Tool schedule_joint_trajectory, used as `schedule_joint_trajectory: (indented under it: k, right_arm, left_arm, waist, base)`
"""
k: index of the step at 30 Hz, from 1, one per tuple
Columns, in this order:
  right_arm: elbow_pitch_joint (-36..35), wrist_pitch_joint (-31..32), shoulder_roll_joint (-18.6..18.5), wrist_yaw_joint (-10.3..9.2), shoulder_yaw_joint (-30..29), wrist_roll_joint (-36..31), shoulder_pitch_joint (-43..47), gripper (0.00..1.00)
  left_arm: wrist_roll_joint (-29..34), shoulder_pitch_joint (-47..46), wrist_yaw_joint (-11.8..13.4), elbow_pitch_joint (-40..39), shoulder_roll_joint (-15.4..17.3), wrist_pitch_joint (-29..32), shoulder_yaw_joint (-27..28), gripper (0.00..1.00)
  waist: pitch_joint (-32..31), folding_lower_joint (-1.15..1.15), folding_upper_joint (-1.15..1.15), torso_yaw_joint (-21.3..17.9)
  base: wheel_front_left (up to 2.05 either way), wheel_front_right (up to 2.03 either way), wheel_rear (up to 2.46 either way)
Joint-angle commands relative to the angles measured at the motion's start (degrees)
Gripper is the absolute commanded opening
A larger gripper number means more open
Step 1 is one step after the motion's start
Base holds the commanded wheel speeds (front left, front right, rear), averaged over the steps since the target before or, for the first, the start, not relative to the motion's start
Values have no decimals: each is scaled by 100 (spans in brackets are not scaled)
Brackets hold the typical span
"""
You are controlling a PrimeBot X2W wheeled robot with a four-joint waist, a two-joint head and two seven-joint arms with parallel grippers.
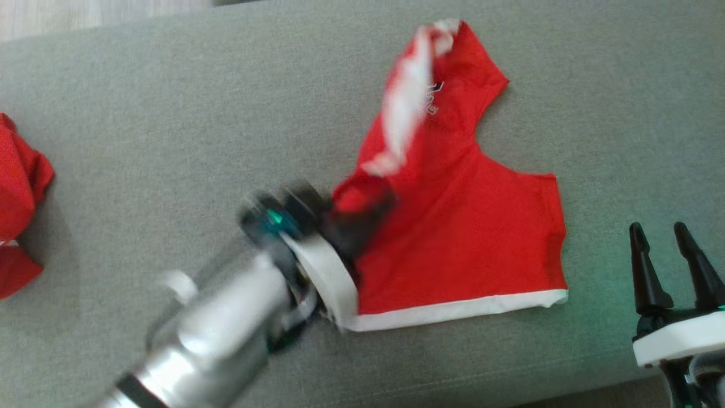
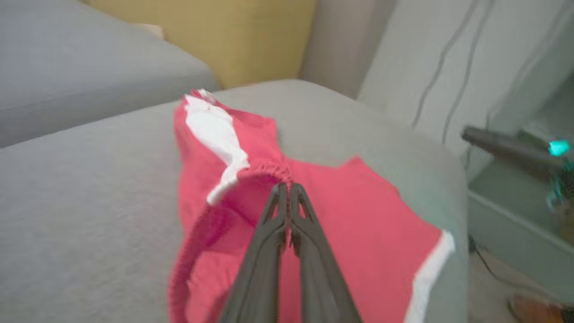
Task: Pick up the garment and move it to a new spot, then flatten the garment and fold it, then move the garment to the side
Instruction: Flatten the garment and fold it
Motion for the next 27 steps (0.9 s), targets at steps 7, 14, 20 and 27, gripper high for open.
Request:
schedule_joint_trajectory:
  k: [7, 14, 20, 27]
  right_arm:
    - [-129, -139, -78, 37, 106, 24, 4, 100]
    - [-116, -188, -70, 37, 75, -3, -19, 100]
    - [-88, -204, -36, 37, 139, -35, -67, 100]
    - [-34, -259, -36, 37, 179, -19, -144, 100]
  left_arm:
    - [-30, 657, -4, -5, -224, 268, -443, 23]
    - [-382, 683, 12, 135, -483, 198, -220, 100]
    - [-922, 606, 50, 130, -654, 384, 108, 100]
    - [-980, 474, 202, 348, -700, 416, 207, 84]
  waist:
    - [76, 0, 0, 18]
    - [158, 0, 0, 89]
    - [169, 0, 0, 66]
    - [223, 0, 0, -36]
  base:
    - [0, 0, 0]
    - [0, 0, 0]
    - [0, 0, 0]
    - [0, 0, 0]
